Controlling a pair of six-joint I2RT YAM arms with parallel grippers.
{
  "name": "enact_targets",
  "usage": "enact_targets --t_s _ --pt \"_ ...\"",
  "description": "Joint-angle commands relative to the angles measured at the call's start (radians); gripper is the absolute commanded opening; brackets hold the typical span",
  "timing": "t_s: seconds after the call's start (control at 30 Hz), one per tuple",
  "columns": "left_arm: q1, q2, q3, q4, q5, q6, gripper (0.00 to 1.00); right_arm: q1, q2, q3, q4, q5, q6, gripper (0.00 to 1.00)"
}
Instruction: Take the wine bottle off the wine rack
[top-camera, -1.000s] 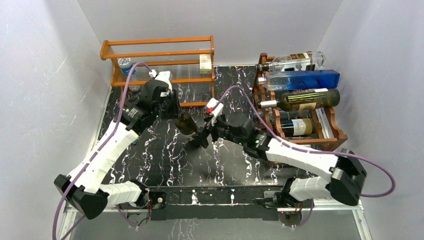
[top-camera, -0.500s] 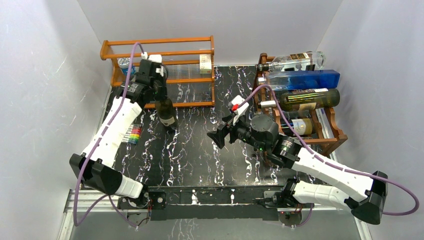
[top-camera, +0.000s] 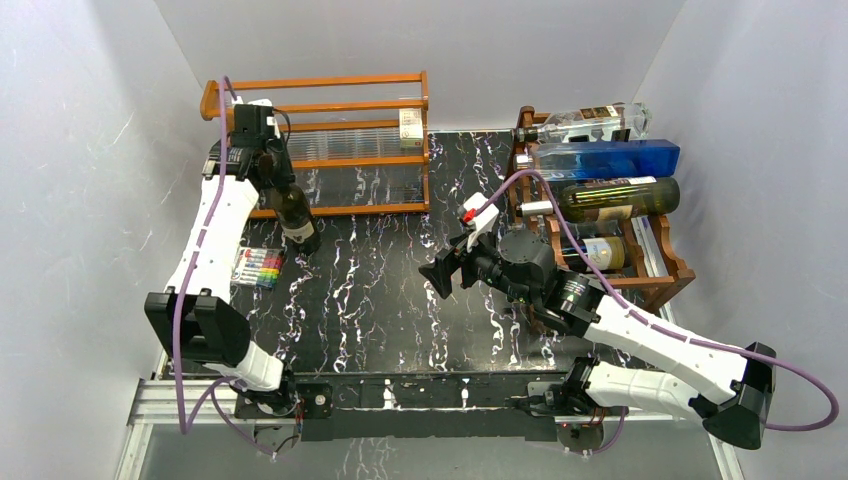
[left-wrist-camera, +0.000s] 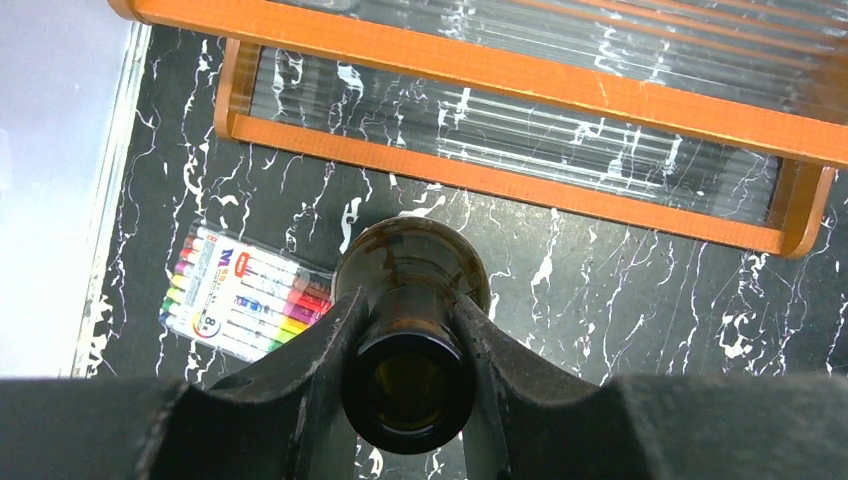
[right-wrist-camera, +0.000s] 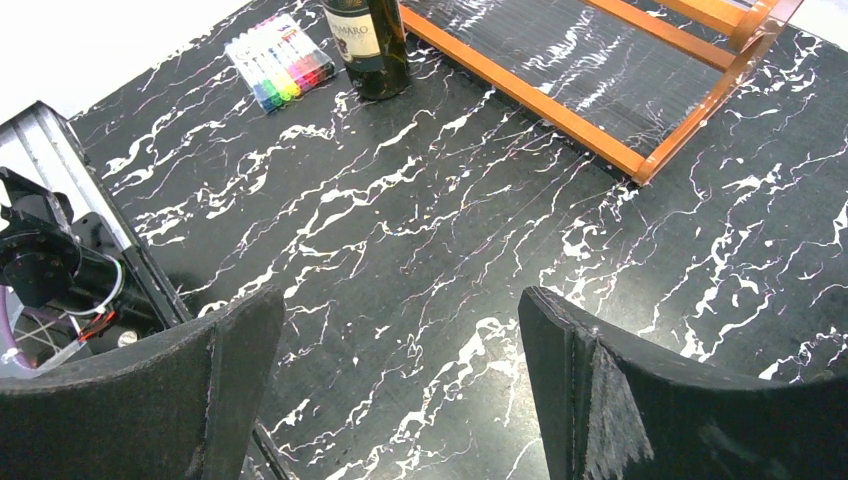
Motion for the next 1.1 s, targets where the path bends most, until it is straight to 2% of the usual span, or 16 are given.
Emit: enact_targets --t_s 0.0,0.03,0.07,0.23,0.3,0.37,0.47,0.57,0.67,0.9,0.97,1.07 --pt "0.012 -0.022 0.049 0.068 0.04 0.009 0.0 0.002 -0.004 0.029 0.024 0.02 0.016 0.98" --pt "0.011 -0.025 0.046 0.068 0.045 0.008 0.0 0.002 -0.005 0.027 0.026 0.022 0.016 0.98" --pt "0.011 -0.032 0.039 0.072 0.049 0.009 0.08 0.002 -0.005 0.033 0.021 0.027 0.015 0.98" --pt "0.012 -0.08 -0.011 0.103 0.063 0.025 0.57 0.001 -0.009 0.034 0.025 0.03 0.016 0.98" --pt "0.012 -0.095 -0.017 0.102 0.067 0.037 0.73 0.002 -0.004 0.043 0.024 0.03 0.017 0.98" --pt "0.011 -0.107 -0.013 0.095 0.074 0.051 0.84 0.002 0.003 0.051 0.016 0.022 0.018 0.98" --pt "0.011 -0.141 -0.009 0.077 0.079 0.063 0.96 0.002 0.016 0.071 0.004 0.02 -0.001 0.98" --pt "0.011 -0.202 -0.001 0.056 0.129 0.059 0.98 0.002 0.027 0.135 -0.095 0.045 -0.025 0.98" --pt "0.011 -0.299 -0.045 0.068 0.25 0.039 0.98 0.002 0.011 0.171 -0.143 0.072 -0.061 0.98" --pt "0.011 -0.573 -0.393 0.301 0.669 0.004 0.98 0.002 -0.013 0.283 -0.298 0.18 -0.138 0.98" --pt "0.011 -0.608 -0.493 0.392 0.79 -0.001 0.98 0.002 -0.009 0.323 -0.344 0.23 -0.167 0.98" --pt "0.008 -0.597 -0.552 0.48 0.928 -0.012 0.98 0.002 0.008 0.393 -0.41 0.3 -0.211 0.98"
